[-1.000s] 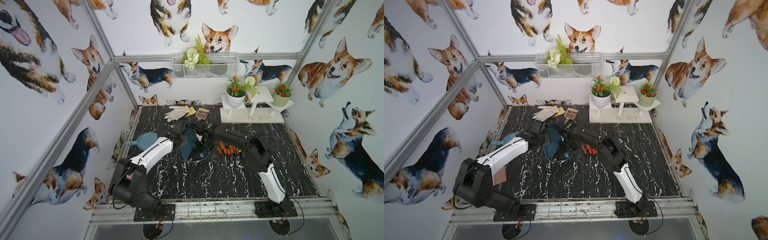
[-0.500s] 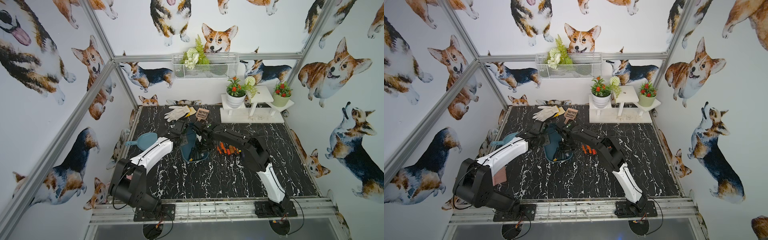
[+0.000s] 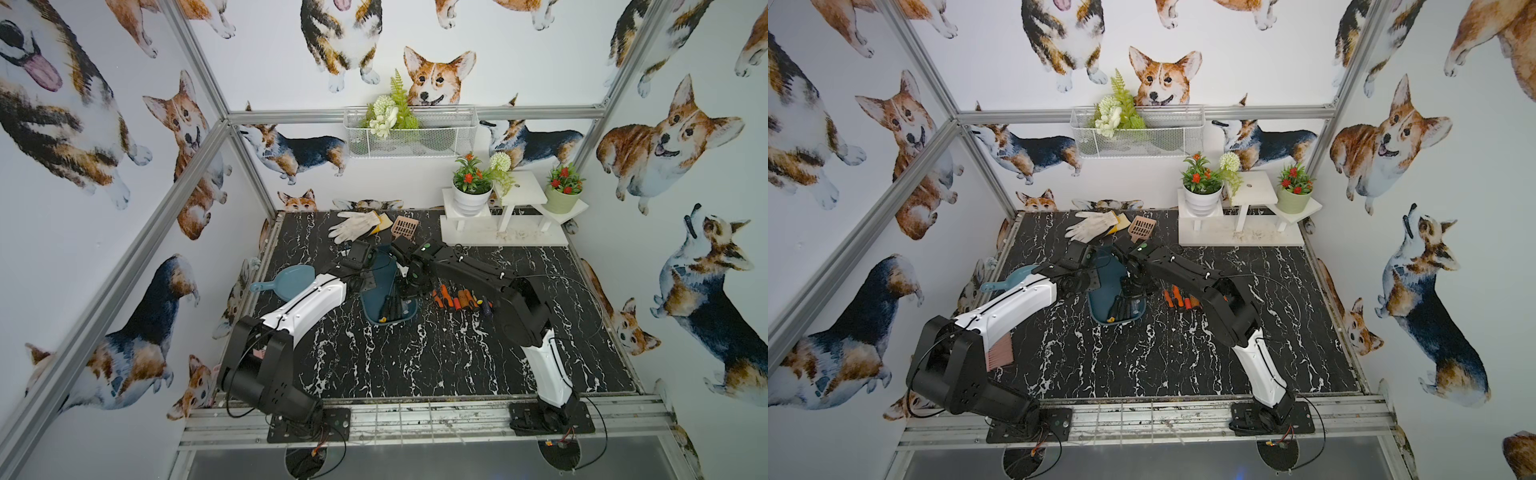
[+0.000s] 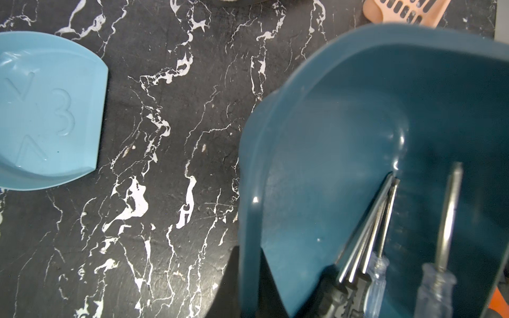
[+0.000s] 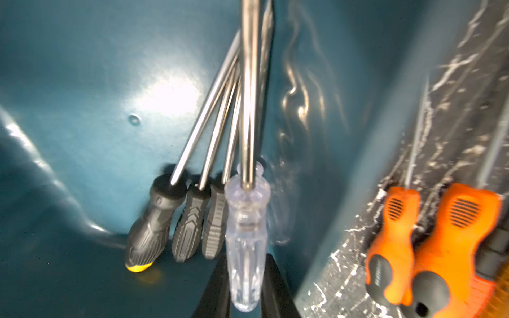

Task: Take out the screwdriver from the storage box
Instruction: Pick up the screwdriver from the storage box.

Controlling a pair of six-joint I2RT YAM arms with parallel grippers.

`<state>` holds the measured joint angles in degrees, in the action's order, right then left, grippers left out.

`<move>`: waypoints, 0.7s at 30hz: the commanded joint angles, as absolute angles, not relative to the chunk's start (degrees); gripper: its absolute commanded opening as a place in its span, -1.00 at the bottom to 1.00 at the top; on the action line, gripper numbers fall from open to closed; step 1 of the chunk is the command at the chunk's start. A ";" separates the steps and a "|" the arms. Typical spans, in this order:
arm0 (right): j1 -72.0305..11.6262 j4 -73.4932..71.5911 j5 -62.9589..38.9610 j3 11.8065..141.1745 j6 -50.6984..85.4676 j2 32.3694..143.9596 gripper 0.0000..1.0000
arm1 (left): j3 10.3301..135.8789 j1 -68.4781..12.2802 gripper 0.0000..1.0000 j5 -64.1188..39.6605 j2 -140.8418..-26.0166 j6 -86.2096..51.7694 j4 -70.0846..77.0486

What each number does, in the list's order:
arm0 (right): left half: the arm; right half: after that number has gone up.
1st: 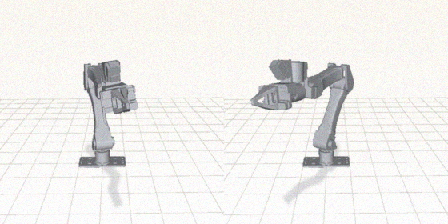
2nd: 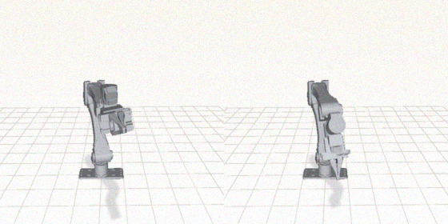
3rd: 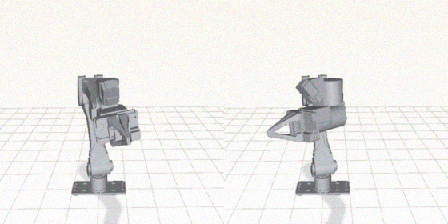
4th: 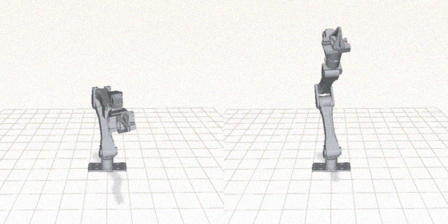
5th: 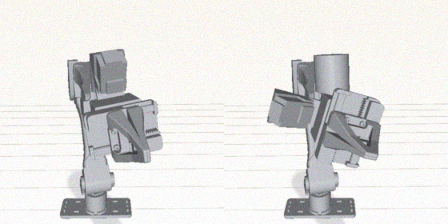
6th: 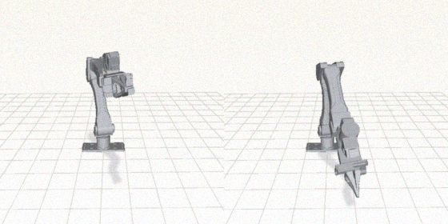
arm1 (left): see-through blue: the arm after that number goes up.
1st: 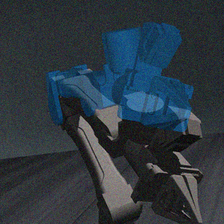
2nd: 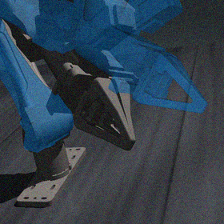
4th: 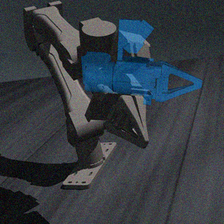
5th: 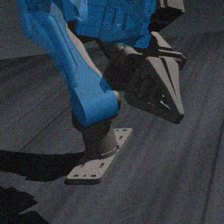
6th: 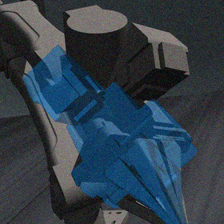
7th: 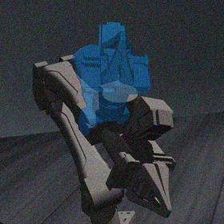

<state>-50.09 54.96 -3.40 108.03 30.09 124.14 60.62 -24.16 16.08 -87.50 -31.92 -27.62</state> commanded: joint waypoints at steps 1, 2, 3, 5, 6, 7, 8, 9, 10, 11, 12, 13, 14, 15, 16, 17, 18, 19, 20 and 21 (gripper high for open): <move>-50.02 54.16 -2.66 107.84 29.58 123.06 -0.95 | 61.00 -24.08 -1.00 16.00 -87.54 -32.43 -26.57; -50.02 54.14 -2.59 107.77 29.53 122.81 -0.98 | 61.00 -24.08 -1.00 16.00 -87.54 -32.49 -26.63; -50.01 54.06 -2.34 107.60 29.52 122.46 -1.00 | 61.00 -24.08 -1.00 16.08 -87.54 -32.38 -26.71; -50.04 53.64 -1.92 107.08 29.46 121.65 -1.00 | 61.05 -24.08 -1.00 16.08 -87.54 -32.41 -26.71; -49.97 53.53 -1.74 106.81 29.36 121.28 -1.00 | 61.00 -24.08 -1.00 16.08 -87.54 -32.34 -26.76; -49.93 53.29 -1.52 106.49 29.28 120.88 -1.00 | 61.01 -24.09 -1.00 16.08 -87.54 -32.42 -26.67; -49.85 53.19 -1.38 106.23 29.27 120.40 -1.00 | 60.95 -24.08 -1.00 16.08 -87.54 -32.42 -26.66; -49.79 53.09 -1.13 105.94 29.19 119.93 -1.00 | 61.00 -24.08 -1.00 16.08 -87.54 -32.44 -26.71; -49.70 52.92 -0.86 105.63 29.05 119.50 -1.00 | 60.91 -24.08 -1.00 16.08 -87.58 -32.46 -26.74; -49.59 52.78 -0.73 105.34 28.94 119.03 -1.00 | 60.99 -24.08 -1.00 16.08 -87.62 -32.44 -26.67; -49.35 52.65 -0.54 104.98 28.84 118.53 -1.00 | 61.00 -24.08 -1.00 16.08 -87.63 -32.35 -26.72; -49.07 52.65 -0.33 104.58 28.66 117.88 -1.00 | 61.04 -24.08 -1.00 16.08 -87.55 -32.37 -26.72; -48.81 52.65 -0.02 104.15 28.57 117.41 -1.00 | 61.08 -24.08 -1.00 16.11 -87.59 -32.38 -26.72; -48.33 52.50 0.20 103.32 28.48 116.62 -1.00 | 61.08 -24.08 -1.00 16.16 -87.54 -32.43 -26.73; -47.83 52.31 0.41 102.39 28.39 115.80 -1.00 | 61.09 -24.08 -1.00 16.12 -87.54 -32.35 -26.72; -47.33 52.30 0.44 101.59 28.39 115.19 -1.00 | 61.01 -24.08 -1.00 16.15 -87.54 -32.35 -26.64; -46.63 52.21 0.44 100.60 28.31 114.42 -1.00 | 61.00 -24.08 -1.00 16.17 -87.54 -32.38 -26.61; -45.97 52.12 0.60 99.52 28.21 113.67 -1.00 | 61.00 -24.10 -1.00 16.17 -87.62 -32.42 -26.63; -45.31 52.05 0.58 98.65 28.01 113.03 -1.00 | 61.08 -24.08 -1.00 16.09 -87.70 -32.35 -26.55; -44.66 52.10 0.59 97.67 27.78 112.48 -1.00 | 61.08 -24.08 -1.00 16.01 -87.71 -32.41 -26.63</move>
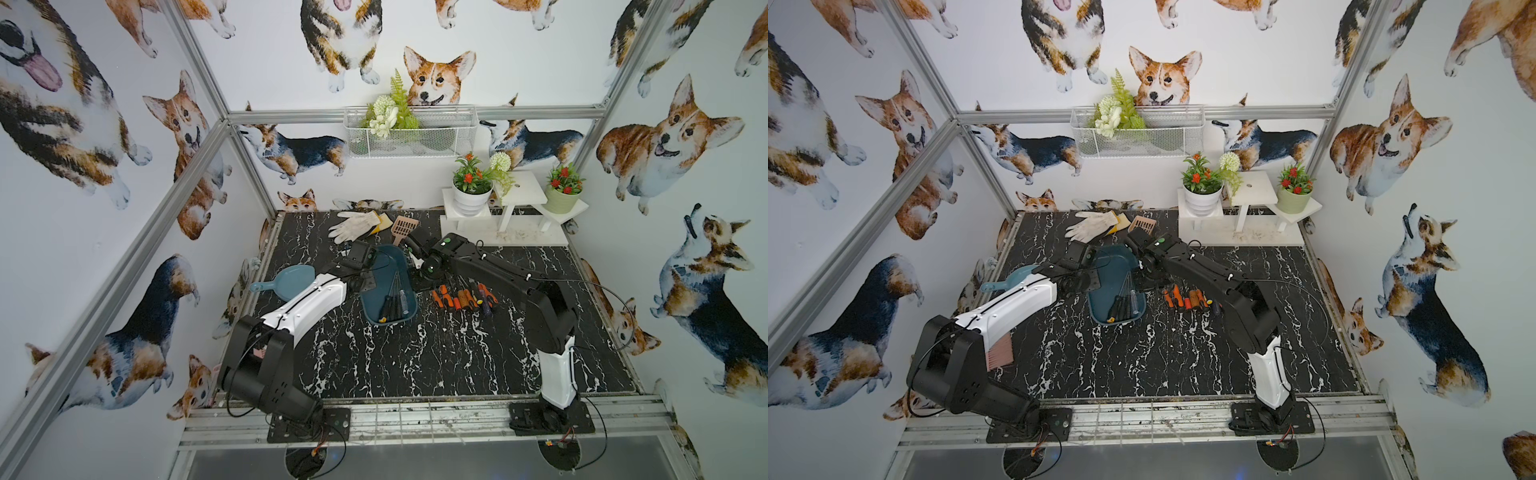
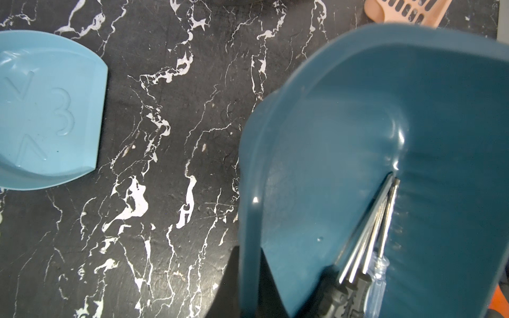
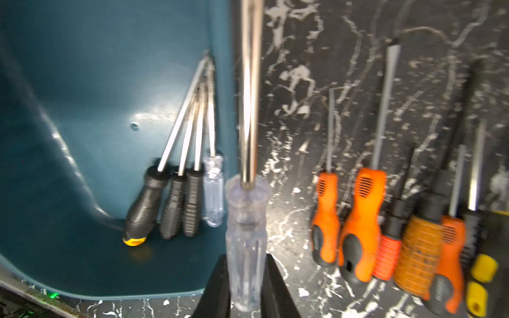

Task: Take out the screwdriver from the storage box
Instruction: Pick up the screwdriver from the storage box, then place the screwdriver at the center of the board.

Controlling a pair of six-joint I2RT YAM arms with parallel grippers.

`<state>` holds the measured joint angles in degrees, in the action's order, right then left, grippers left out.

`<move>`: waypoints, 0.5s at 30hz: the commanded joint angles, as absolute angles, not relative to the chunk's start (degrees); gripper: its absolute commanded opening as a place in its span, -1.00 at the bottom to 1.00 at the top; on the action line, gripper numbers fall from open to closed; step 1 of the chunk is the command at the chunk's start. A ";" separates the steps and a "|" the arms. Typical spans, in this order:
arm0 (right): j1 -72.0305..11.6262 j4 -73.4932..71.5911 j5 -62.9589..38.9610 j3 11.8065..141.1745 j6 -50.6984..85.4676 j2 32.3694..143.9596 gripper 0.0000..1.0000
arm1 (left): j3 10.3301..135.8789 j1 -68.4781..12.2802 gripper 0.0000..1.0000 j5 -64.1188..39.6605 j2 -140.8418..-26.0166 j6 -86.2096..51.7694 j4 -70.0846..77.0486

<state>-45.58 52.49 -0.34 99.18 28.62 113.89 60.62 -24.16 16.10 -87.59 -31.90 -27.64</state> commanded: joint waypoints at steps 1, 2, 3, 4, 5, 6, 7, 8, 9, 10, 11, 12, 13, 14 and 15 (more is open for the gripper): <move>-43.98 52.20 0.74 96.82 27.48 111.93 -1.00 | 61.17 -24.08 -1.00 16.00 -87.80 -32.39 -26.57; -43.44 52.44 0.93 96.16 27.13 111.63 -1.00 | 61.17 -24.08 -1.00 16.00 -87.80 -32.43 -26.53; -42.94 52.68 1.29 95.47 26.71 111.20 -1.00 | 61.17 -24.08 -1.00 15.99 -87.80 -32.38 -26.50; -42.53 53.10 1.71 95.00 26.35 111.08 -1.00 | 61.26 -24.08 -1.00 15.98 -87.80 -32.40 -26.46; -42.15 53.62 2.44 94.55 26.01 110.98 -1.00 | 61.26 -24.08 -1.00 15.99 -87.80 -32.35 -26.54; -41.99 54.14 3.14 94.17 25.40 110.96 -1.00 | 61.26 -24.08 -1.00 15.92 -87.80 -32.41 -26.46; -41.77 54.74 3.83 93.98 24.95 110.98 -1.00 | 61.26 -24.08 -1.00 15.82 -87.80 -32.36 -26.54; -41.64 55.40 4.52 93.72 24.49 111.08 -1.00 | 61.26 -24.08 -1.00 15.82 -87.80 -32.39 -26.54; -41.50 55.92 5.10 93.46 24.04 111.18 -1.00 | 61.26 -24.10 -1.00 15.88 -87.80 -32.38 -26.58; -41.40 56.39 5.47 93.18 23.79 111.39 -1.00 | 61.26 -24.08 -1.00 15.89 -87.80 -32.37 -26.63; -41.28 56.88 5.86 92.91 23.65 111.58 -1.00 | 61.26 -24.08 -1.00 15.91 -87.78 -32.40 -26.62; -41.05 57.34 6.50 92.61 23.64 111.80 -1.00 | 61.35 -24.08 -1.00 15.90 -87.80 -32.39 -26.59; -40.96 57.60 7.10 92.34 23.76 111.92 -1.00 | 61.41 -24.13 -1.00 15.84 -87.89 -32.42 -26.63; -40.72 57.86 7.39 92.05 24.07 112.19 -1.00 | 61.51 -24.08 -1.00 15.90 -87.89 -32.39 -26.65; -40.53 58.15 7.27 91.89 24.27 112.47 -1.00 | 61.61 -24.08 -1.00 15.88 -87.96 -32.35 -26.65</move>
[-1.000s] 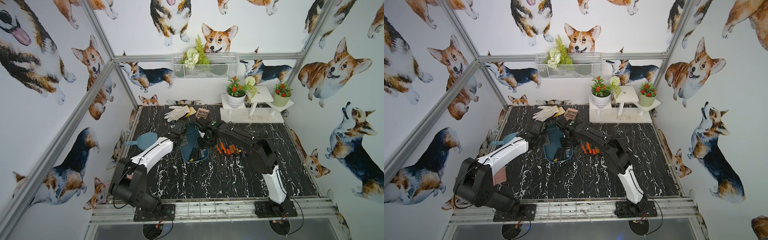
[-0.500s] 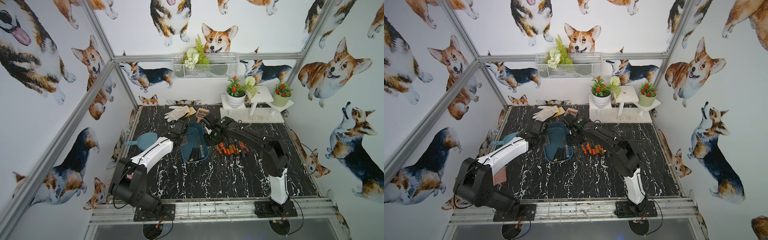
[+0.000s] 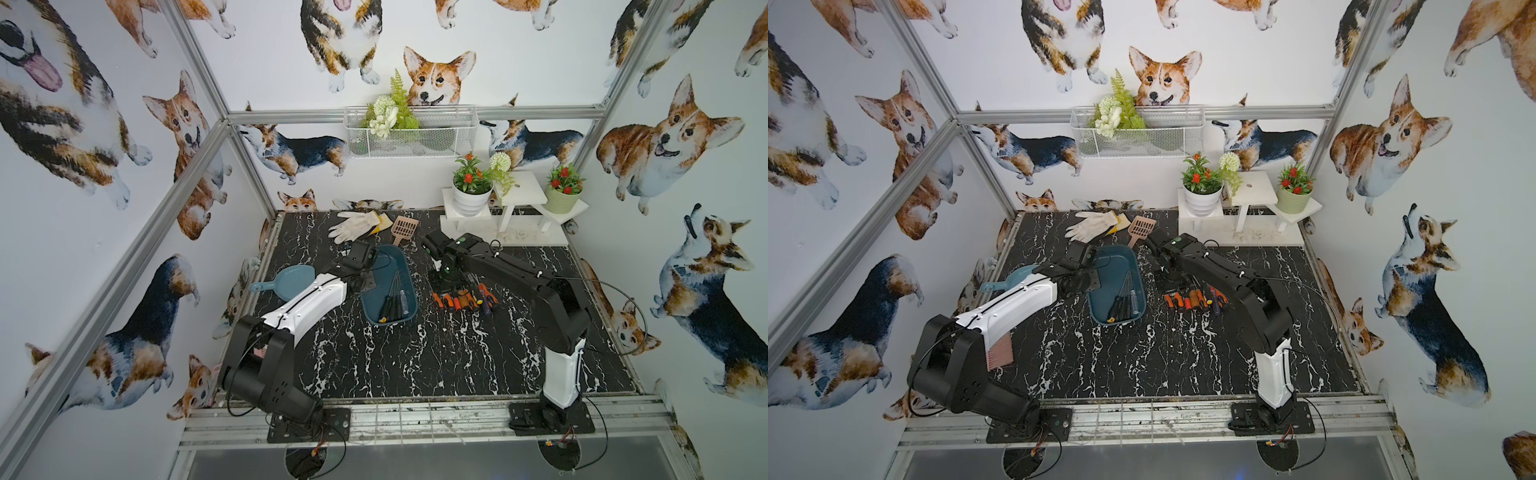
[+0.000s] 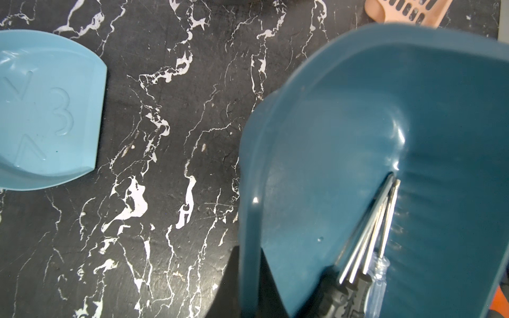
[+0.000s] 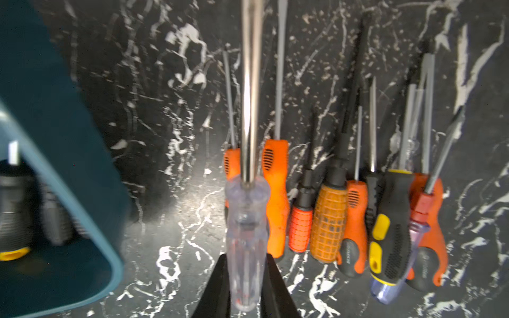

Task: Take out the screwdriver from the storage box
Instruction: Place the screwdriver at the center of the board.

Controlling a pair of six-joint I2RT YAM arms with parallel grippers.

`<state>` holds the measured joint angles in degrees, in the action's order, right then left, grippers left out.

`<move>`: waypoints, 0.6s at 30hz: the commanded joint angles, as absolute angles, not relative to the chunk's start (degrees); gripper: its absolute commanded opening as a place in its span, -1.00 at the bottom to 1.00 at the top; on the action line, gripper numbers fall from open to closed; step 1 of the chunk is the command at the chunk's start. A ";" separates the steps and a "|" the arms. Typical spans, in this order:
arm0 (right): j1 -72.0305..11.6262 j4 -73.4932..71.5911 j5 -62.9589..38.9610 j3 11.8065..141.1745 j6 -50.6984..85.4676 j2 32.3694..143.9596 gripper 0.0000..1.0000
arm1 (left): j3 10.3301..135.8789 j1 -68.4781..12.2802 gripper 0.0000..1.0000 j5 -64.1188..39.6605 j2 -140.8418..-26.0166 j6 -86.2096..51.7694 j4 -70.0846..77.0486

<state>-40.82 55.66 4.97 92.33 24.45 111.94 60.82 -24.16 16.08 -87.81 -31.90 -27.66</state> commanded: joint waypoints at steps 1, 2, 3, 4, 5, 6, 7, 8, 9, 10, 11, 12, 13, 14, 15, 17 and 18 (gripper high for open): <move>-40.36 58.34 7.34 91.76 24.39 112.75 -1.00 | 61.74 -24.08 -1.00 15.84 -87.98 -32.28 -26.74; -40.21 58.57 7.69 91.59 24.48 113.03 -1.00 | 61.86 -24.09 -1.00 15.90 -87.98 -32.22 -26.84; -40.13 58.75 7.92 91.42 24.45 113.21 -1.00 | 61.96 -24.09 -1.00 15.90 -87.98 -32.17 -26.85; -40.00 58.80 8.11 91.20 24.58 113.36 -1.00 | 62.04 -24.08 -1.00 15.93 -87.98 -32.12 -26.92; -39.87 58.63 8.17 90.91 24.49 113.29 -1.00 | 62.05 -24.08 -1.00 15.95 -87.98 -32.12 -26.97; -39.81 58.54 8.18 90.71 24.51 113.29 -1.00 | 62.05 -24.08 -1.00 16.00 -87.98 -32.06 -26.99; -39.78 58.62 8.28 90.62 24.48 113.33 -1.00 | 62.05 -24.08 -1.00 15.97 -87.98 -32.04 -26.96; -39.64 58.70 8.65 90.53 24.31 113.53 -1.00 | 62.05 -24.08 -1.00 16.00 -87.98 -31.96 -27.04; -39.59 58.84 8.99 90.53 24.17 113.62 -1.00 | 62.10 -24.08 -1.00 16.06 -88.06 -31.91 -26.98; -39.55 59.10 9.42 90.53 24.03 113.91 -1.00 | 62.14 -24.08 -1.00 16.07 -88.07 -31.88 -26.99; -39.47 59.47 9.79 90.56 23.92 114.24 -1.00 | 62.14 -24.08 -1.00 16.08 -88.07 -31.84 -27.00; -39.30 59.79 10.12 90.57 23.82 114.63 -1.00 | 62.14 -24.08 -1.00 15.95 -88.11 -31.86 -27.01; -39.23 59.98 10.34 90.53 23.74 114.87 -1.00 | 62.18 -24.10 -1.00 15.98 -88.12 -31.86 -26.98; -39.08 60.03 10.37 90.40 23.73 115.06 -0.97 | 62.23 -24.08 -1.00 15.97 -88.15 -31.83 -27.01; -38.95 60.03 10.28 90.22 23.73 115.22 -0.93 | 62.30 -24.08 -1.00 16.00 -88.10 -31.90 -26.99; -38.85 59.70 10.11 89.85 23.73 115.31 -0.90 | 62.40 -24.08 -1.00 15.93 -88.15 -31.89 -27.00; -38.79 59.60 10.12 89.75 23.73 115.30 -0.88 | 62.40 -24.08 -1.00 15.95 -88.17 -31.88 -27.00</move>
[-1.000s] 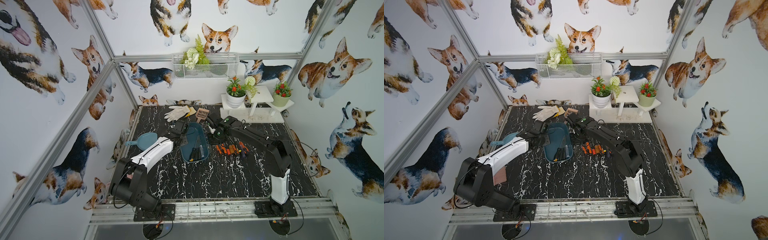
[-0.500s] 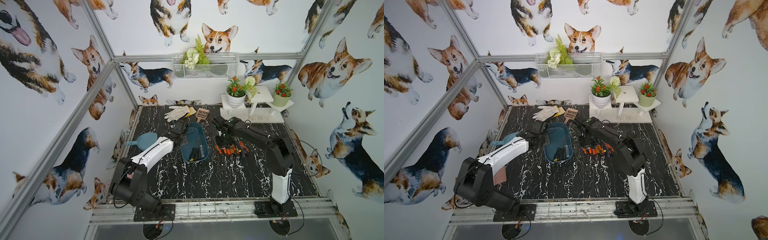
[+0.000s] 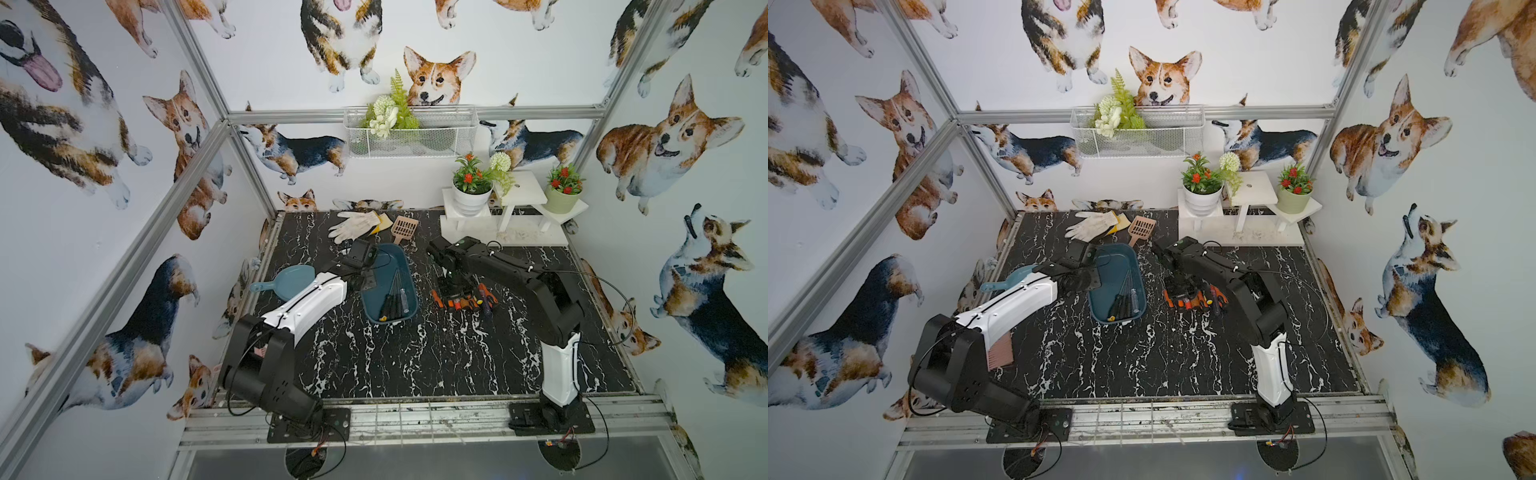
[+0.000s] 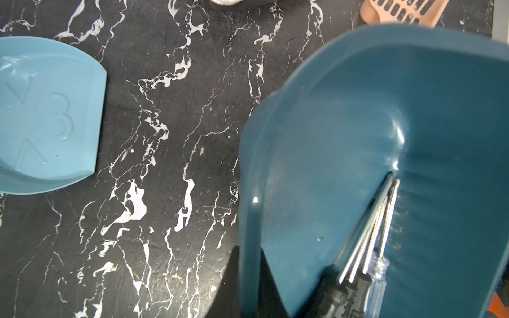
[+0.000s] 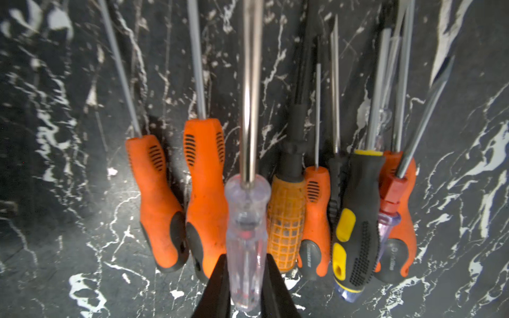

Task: Take out the screwdriver from the storage box
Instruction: Place the screwdriver at the center of the board.

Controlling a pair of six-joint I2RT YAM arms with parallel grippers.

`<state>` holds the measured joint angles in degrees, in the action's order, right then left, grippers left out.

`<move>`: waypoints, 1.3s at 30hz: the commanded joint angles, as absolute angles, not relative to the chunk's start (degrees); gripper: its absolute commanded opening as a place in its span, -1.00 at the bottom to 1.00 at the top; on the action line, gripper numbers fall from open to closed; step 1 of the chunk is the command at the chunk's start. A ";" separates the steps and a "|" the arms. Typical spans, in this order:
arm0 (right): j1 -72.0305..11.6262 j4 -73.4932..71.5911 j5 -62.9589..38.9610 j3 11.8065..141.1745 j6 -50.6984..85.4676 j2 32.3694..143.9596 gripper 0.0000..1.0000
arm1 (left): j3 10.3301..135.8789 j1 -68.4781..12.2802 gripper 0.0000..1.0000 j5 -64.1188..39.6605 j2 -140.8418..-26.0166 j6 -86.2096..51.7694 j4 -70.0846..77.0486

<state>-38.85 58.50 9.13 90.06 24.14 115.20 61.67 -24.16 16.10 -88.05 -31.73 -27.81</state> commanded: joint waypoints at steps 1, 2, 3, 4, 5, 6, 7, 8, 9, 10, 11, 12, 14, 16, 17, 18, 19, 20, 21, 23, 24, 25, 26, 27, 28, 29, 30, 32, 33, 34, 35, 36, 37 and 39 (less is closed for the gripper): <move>-38.77 59.43 9.97 89.50 23.76 115.28 -0.84 | 62.40 -24.08 -1.00 16.00 -88.24 -31.88 -27.11; -38.67 59.29 9.68 89.35 23.73 115.27 -0.81 | 62.40 -24.08 -1.00 15.99 -88.24 -31.90 -27.07; -38.74 59.16 9.48 89.25 23.73 115.39 -0.76 | 62.40 -24.08 -1.00 15.98 -88.24 -31.84 -27.07; -38.70 59.05 9.23 89.08 23.77 115.40 -0.69 | 62.40 -24.08 -1.00 16.00 -88.24 -31.98 -27.16; -38.68 58.89 8.96 88.95 23.80 115.40 -0.62 | 62.31 -24.08 -1.00 16.00 -88.24 -32.05 -27.16; -38.63 58.89 8.80 88.86 23.84 115.57 -0.57 | 62.24 -24.08 -1.00 16.00 -88.22 -32.00 -27.16; -38.63 58.82 8.71 88.73 23.93 115.57 -0.52 | 62.23 -24.08 -1.00 15.99 -88.16 -32.09 -27.17; -38.60 58.72 8.75 88.60 24.05 115.42 -0.46 | 62.14 -24.08 -1.00 15.94 -88.07 -32.09 -27.24; -38.58 58.79 8.67 88.51 24.13 115.41 -0.42 | 62.05 -24.08 -1.00 16.04 -88.00 -32.15 -27.16; -38.58 58.80 8.69 88.50 24.09 115.40 -0.39 | 62.01 -24.08 -1.00 16.07 -87.93 -32.10 -27.17; -38.58 58.80 8.65 88.42 24.05 115.47 -0.33 | 61.96 -24.08 -1.00 16.08 -87.89 -32.10 -27.32; -38.58 58.74 8.62 88.42 24.10 115.36 -0.27 | 61.96 -24.08 -1.00 16.08 -87.80 -32.11 -27.29; -38.58 58.63 8.63 88.33 24.09 115.31 -0.17 | 61.96 -24.08 -1.00 16.16 -87.72 -32.16 -27.34; -38.58 58.68 8.72 88.33 24.08 115.21 -0.15 | 61.89 -24.08 -1.00 16.11 -87.63 -32.10 -27.33; -38.58 58.67 8.70 88.40 24.09 115.17 -0.14 | 61.88 -24.08 -1.00 16.16 -87.58 -32.09 -27.38; -38.58 58.76 8.78 88.42 24.08 115.09 -0.14 | 61.87 -24.08 -1.00 16.24 -87.54 -32.10 -27.35; -38.58 58.71 8.76 88.42 24.11 115.05 -0.14 | 61.87 -24.08 -1.00 16.20 -87.54 -32.08 -27.35; -38.58 58.80 8.78 88.44 24.08 114.95 -0.13 | 61.87 -24.08 -1.00 16.18 -87.46 -32.15 -27.38; -38.58 58.80 8.71 88.51 24.09 114.81 -0.13 | 61.84 -24.08 -1.00 16.21 -87.45 -32.08 -27.37; -38.58 58.93 8.90 88.68 24.13 114.46 -0.13 | 61.79 -24.09 -1.00 16.26 -87.42 -32.16 -27.40; -38.58 59.02 8.94 88.83 24.08 114.28 -0.13 | 61.79 -24.08 -1.00 16.26 -87.36 -32.10 -27.38; -38.58 59.06 8.96 88.93 24.10 113.94 -0.13 | 61.79 -24.08 -1.00 16.23 -87.39 -32.12 -27.33; -38.58 59.06 8.95 89.10 24.20 113.58 -0.12 | 61.79 -24.08 -1.00 16.23 -87.36 -32.16 -27.35; -38.58 59.06 8.83 89.28 24.22 113.09 -0.12 | 61.79 -24.08 -1.00 16.20 -87.36 -32.13 -27.39; -38.58 59.06 8.71 89.51 24.33 112.52 -0.12 | 61.74 -24.08 -1.00 16.18 -87.36 -32.09 -27.31; -38.58 59.02 8.73 89.77 24.43 111.88 -0.12 | 61.79 -24.08 -1.00 16.25 -87.45 -32.17 -27.30; -38.62 58.90 8.53 89.93 24.67 111.27 -0.11 | 61.75 -24.08 -1.00 16.26 -87.43 -32.22 -27.33; -38.77 57.94 7.75 90.26 24.94 109.54 -0.11 | 61.70 -24.08 -1.00 16.16 -87.44 -32.25 -27.08; -38.91 57.33 7.24 90.31 25.10 108.73 -0.09 | 61.70 -24.08 -1.00 16.11 -87.45 -32.26 -27.00; -39.13 56.53 6.46 90.43 25.14 107.93 -0.09 | 61.70 -24.08 -1.00 16.04 -87.54 -32.34 -26.98; -39.39 55.70 5.78 90.52 25.20 107.02 -0.05 | 61.77 -24.08 -1.00 15.98 -87.62 -32.34 -26.99; -39.75 54.80 5.07 90.53 25.14 106.30 -0.04 | 61.79 -24.08 -1.00 15.98 -87.56 -32.33 -26.99; -40.26 53.53 4.15 90.61 24.63 105.69 -0.03 | 61.70 -24.15 -1.00 15.88 -87.54 -32.35 -26.83; -41.30 52.01 3.31 91.08 24.35 105.01 -0.01 | 61.78 -24.17 -1.00 15.82 -87.54 -32.28 -26.81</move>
<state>-40.36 55.61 5.78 90.35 24.21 105.95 61.71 -24.16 16.08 -87.74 -31.75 -27.90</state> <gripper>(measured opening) 0.492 0.108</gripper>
